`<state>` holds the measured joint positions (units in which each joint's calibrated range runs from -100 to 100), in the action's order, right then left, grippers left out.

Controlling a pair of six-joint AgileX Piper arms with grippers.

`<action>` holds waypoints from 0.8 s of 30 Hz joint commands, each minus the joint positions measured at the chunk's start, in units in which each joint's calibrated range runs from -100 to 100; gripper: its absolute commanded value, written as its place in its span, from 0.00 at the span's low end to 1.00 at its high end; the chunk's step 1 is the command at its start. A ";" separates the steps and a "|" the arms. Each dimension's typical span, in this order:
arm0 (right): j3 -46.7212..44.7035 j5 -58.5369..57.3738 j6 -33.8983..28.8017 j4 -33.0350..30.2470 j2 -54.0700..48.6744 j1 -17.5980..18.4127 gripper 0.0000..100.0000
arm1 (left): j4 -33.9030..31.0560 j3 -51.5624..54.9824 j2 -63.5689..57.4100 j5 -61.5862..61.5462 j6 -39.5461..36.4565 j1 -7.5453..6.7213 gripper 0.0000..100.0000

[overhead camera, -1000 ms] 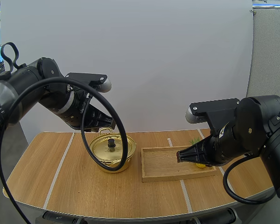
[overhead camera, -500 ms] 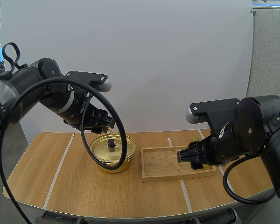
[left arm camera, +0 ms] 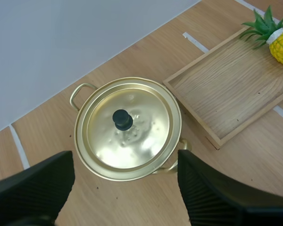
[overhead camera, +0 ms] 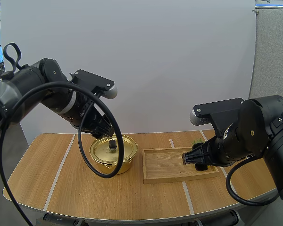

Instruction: Open the pot, put the pineapple inside, and close it

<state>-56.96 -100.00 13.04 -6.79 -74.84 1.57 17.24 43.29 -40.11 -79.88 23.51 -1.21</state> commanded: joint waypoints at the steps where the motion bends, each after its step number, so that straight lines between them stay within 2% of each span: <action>1: -0.13 0.00 0.00 -0.44 -0.11 -0.17 1.00 | 3.29 0.03 3.45 3.72 2.89 0.03 1.00; 9: -0.13 0.00 0.00 -0.44 -0.11 -0.17 1.00 | 4.25 -0.56 13.07 12.34 6.93 0.03 1.00; 24: -0.13 4.78 0.00 -0.44 -0.11 -0.17 1.00 | 6.50 -6.54 25.13 13.12 10.28 -0.14 1.00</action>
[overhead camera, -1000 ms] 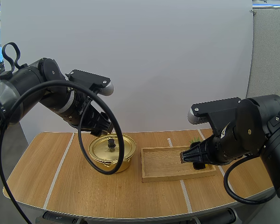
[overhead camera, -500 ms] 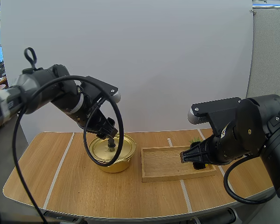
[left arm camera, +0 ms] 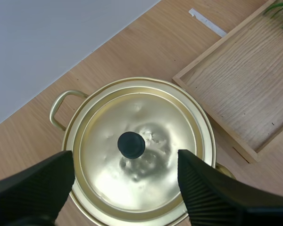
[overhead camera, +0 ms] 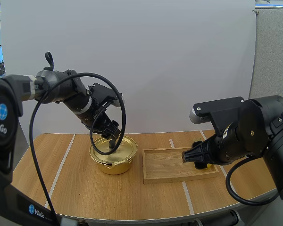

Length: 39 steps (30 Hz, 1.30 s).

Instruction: Open the pot, put the pineapple inside, and close it

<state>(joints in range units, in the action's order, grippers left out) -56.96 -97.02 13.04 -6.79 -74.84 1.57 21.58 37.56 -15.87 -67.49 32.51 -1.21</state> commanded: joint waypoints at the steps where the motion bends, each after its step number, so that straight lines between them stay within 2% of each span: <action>1: -0.13 2.20 0.00 -0.44 -0.11 -0.17 1.00 | 2.69 -0.82 1.29 0.72 2.04 -0.14 1.00; 7: -0.13 6.62 0.00 -0.44 -0.11 -0.17 1.00 | 5.70 -1.14 3.95 1.13 4.97 -0.14 1.00; 39: -0.13 6.69 0.00 -0.44 -0.11 -0.17 1.00 | 5.58 -7.22 18.27 3.86 6.40 -0.14 1.00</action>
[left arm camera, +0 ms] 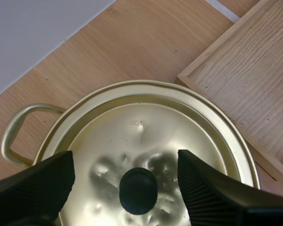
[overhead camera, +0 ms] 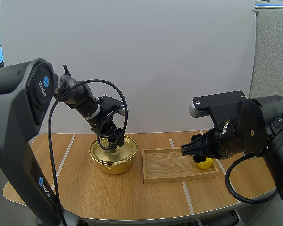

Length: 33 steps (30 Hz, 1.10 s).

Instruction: Open the pot, put the pineapple inside, and close it

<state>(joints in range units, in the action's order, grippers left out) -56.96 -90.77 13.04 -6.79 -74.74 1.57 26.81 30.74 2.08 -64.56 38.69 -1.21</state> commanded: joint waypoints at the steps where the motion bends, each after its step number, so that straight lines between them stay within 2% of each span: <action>1: -0.13 0.44 0.00 -0.44 -0.21 -0.17 1.00 | 0.27 -0.40 0.52 0.93 0.22 -0.14 1.00; 19: -0.13 0.44 0.00 -0.44 -0.21 -0.17 1.00 | 0.01 -0.40 2.59 0.77 0.22 -0.14 1.00; 22: -0.13 0.44 0.00 -0.44 -0.21 -0.17 1.00 | 0.01 -0.40 2.59 0.77 0.22 -0.14 0.57; 25: -0.13 0.44 0.00 -0.44 -0.21 -0.17 1.00 | 0.01 -0.40 2.59 0.30 0.22 -0.14 0.21; 27: -0.13 0.44 0.00 -0.44 -0.21 -0.17 1.00 | 0.01 -0.40 2.59 0.30 0.22 -0.14 0.01; 33: -0.13 0.44 0.00 -0.44 -0.21 -0.17 1.00 | 0.01 -0.40 2.23 -0.96 0.13 -0.14 0.00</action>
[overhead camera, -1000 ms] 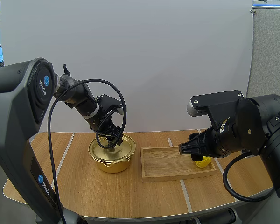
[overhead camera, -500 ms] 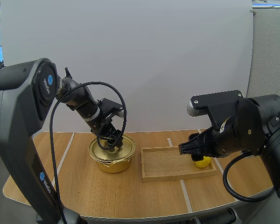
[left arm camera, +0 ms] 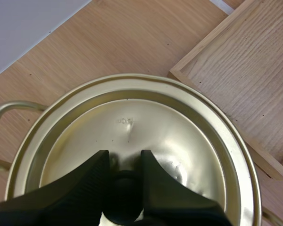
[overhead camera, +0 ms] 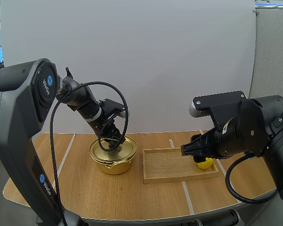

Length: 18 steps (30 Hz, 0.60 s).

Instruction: Open the pot, put the pineapple inside, and close it

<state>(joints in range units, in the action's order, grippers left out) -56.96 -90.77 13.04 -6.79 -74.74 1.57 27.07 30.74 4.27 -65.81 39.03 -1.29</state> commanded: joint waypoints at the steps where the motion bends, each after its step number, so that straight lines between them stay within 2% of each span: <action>1: -0.13 0.44 0.00 -0.44 -0.21 -0.17 1.00 | -0.35 -0.40 -0.11 -0.35 -0.35 -0.07 0.00; 9: -0.13 0.44 0.00 -0.44 -0.21 -0.17 1.00 | -0.35 -1.18 -6.70 -5.64 -0.48 -0.07 0.00; 18: -0.13 0.44 0.00 -0.44 -0.21 -0.17 1.00 | -1.92 -4.76 -22.57 -6.38 -1.58 -0.07 0.00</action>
<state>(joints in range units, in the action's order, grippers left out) -56.96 -90.77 13.04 -6.79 -74.74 1.57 25.91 27.76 -14.54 -71.54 38.61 -1.29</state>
